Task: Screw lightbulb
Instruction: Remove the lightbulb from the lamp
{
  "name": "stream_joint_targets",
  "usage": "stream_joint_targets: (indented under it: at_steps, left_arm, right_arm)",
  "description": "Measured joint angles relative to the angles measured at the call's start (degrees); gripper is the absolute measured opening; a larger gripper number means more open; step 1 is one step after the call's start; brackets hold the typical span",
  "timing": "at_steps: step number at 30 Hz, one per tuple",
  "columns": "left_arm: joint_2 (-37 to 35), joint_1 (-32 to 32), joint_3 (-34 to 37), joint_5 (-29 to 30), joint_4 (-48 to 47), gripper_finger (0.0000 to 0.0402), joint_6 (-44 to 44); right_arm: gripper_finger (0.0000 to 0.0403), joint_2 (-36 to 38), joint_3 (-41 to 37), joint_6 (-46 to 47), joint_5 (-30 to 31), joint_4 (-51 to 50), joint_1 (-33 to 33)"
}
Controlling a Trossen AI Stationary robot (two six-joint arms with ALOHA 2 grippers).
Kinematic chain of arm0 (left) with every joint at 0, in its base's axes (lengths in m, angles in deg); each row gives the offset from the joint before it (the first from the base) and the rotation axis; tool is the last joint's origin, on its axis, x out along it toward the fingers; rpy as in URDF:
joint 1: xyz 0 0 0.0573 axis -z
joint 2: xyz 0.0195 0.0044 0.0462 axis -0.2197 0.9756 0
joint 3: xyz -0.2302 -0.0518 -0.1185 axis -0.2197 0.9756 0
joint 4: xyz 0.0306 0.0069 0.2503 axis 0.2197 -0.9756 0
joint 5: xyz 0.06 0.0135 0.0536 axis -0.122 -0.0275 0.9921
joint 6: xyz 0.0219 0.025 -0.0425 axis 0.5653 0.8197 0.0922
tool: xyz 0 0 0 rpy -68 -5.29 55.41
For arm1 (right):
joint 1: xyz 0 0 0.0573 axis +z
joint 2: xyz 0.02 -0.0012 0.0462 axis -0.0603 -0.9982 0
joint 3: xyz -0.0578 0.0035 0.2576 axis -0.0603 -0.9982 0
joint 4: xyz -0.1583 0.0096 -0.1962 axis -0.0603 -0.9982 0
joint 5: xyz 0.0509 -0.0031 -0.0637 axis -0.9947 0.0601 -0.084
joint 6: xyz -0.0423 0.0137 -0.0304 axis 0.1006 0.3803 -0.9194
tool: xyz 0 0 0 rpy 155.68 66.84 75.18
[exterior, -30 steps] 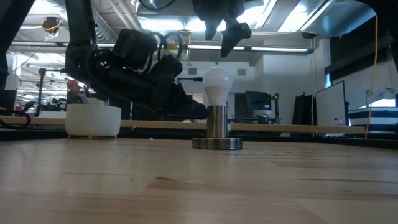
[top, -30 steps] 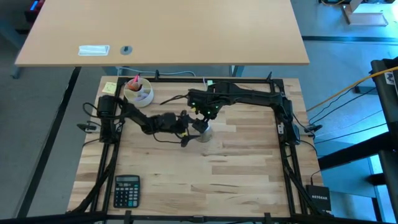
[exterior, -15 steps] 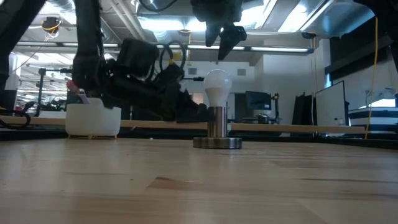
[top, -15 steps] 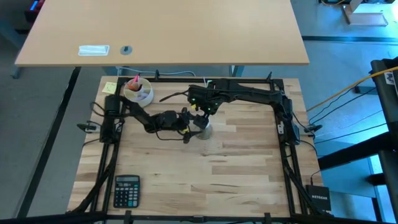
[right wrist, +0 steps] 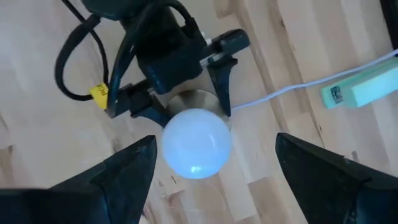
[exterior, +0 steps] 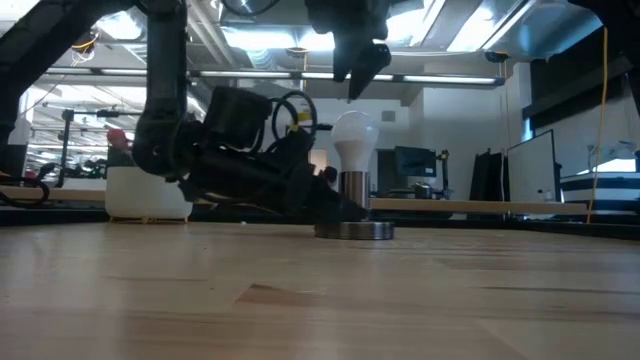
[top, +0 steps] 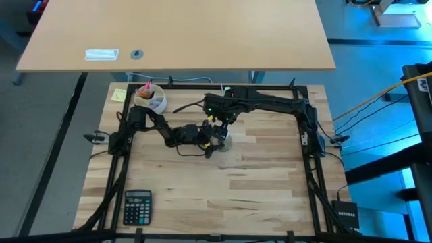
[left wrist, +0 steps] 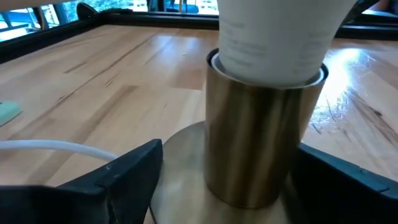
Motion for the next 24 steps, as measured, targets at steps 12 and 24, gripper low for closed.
stream_joint_targets:
  at_steps: [12, 24]
  left_arm:
    - [0.1, 2.2, -0.5, -3.3, -0.7, 0.0196, 2.6]
    - [0.1, 3.0, -0.5, -5.1, -1.0, 0.0189, 3.0]
  right_arm:
    - [0.0331, -0.2, -6.6, -1.8, -2.1, 0.9, -0.9]
    - [0.0330, -0.1, -6.6, -22.9, -6.9, 1.6, -0.6]
